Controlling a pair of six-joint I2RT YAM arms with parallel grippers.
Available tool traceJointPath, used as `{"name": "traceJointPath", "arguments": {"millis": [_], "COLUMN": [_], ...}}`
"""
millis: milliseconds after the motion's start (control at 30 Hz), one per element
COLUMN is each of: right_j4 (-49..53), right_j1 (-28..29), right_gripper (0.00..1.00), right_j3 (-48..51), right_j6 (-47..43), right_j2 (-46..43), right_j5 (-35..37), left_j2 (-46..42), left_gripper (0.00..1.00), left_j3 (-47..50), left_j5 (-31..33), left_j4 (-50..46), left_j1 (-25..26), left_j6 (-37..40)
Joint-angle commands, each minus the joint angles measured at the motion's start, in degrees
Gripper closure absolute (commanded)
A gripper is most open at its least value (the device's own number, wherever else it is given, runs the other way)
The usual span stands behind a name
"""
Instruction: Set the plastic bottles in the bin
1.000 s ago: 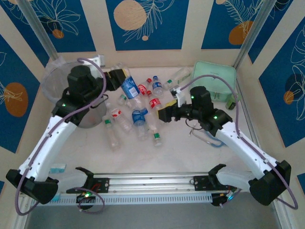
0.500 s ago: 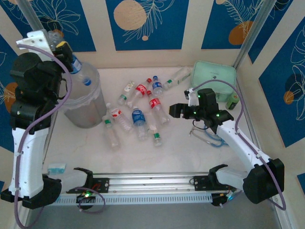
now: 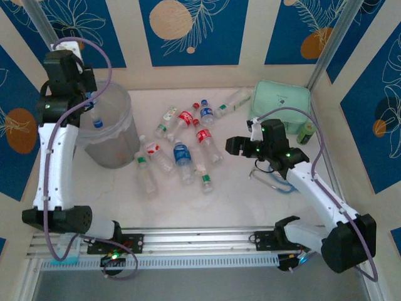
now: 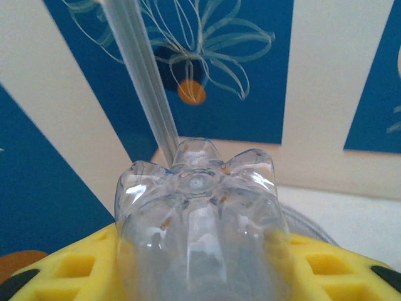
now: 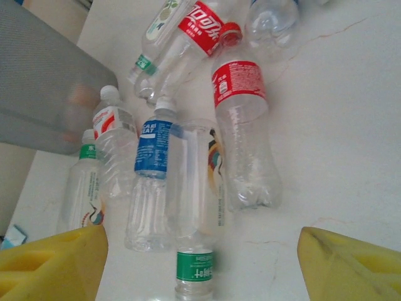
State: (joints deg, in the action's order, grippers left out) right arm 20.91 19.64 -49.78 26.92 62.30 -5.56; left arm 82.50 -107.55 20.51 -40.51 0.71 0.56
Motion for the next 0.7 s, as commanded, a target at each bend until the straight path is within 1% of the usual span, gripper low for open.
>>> {"name": "traceJointPath", "arguments": {"millis": [0,100,167,233,300,367,400,433,467,567,667], "right_j4": [2.6,3.8,5.1,5.4,5.0,4.7,4.2,3.3,2.7,5.6,6.8], "right_j1": [-0.1,-0.1,-0.1,-0.1,-0.2,-0.5,-0.8,-1.6,-3.3,-8.3,-8.8], "right_gripper": [0.20,0.18,0.16,0.16,0.15,0.01,0.01,0.01,0.01,0.01,0.01], "right_j3": [0.9,1.3,1.4,1.7,2.4,3.1,3.8,4.7,5.2,3.4,2.7], "right_j6": [-1.9,-0.7,0.2,0.2,-0.2,0.2,0.8,1.6,1.7,1.8,1.0], "right_j2": [-2.0,-2.9,-4.1,-5.9,-8.1,-9.5,-9.8,-9.7,-9.0,-5.5,-4.4], "right_j5": [3.4,7.6,12.7,15.9,17.4,18.6,19.2,19.2,17.1,7.6,5.3], "left_j2": [0.0,1.5,2.5,2.5,2.6,3.5,4.2,4.9,5.6,6.7,6.8], "left_gripper": [1.00,1.00,1.00,1.00,1.00,1.00,1.00,1.00,1.00,1.00,1.00], "left_j3": [4.6,8.2,10.7,13.9,16.6,17.9,18.1,18.4,18.7,19.7,20.8], "left_j5": [-7.6,-9.4,-9.0,-9.0,-10.5,-12.6,-13.5,-14.5,-15.0,-14.8,-14.8], "left_j4": [0.9,0.1,0.0,1.4,3.1,3.8,3.9,3.9,4.2,4.6,5.1], "left_j1": [-2.1,-3.0,-3.0,-3.3,-3.7,-3.9,-3.9,-4.0,-3.9,-3.9,-3.9], "left_j6": [0.1,-3.2,-4.1,-4.7,-5.4,-6.3,-6.6,-7.1,-7.6,-8.6,-9.0]}}
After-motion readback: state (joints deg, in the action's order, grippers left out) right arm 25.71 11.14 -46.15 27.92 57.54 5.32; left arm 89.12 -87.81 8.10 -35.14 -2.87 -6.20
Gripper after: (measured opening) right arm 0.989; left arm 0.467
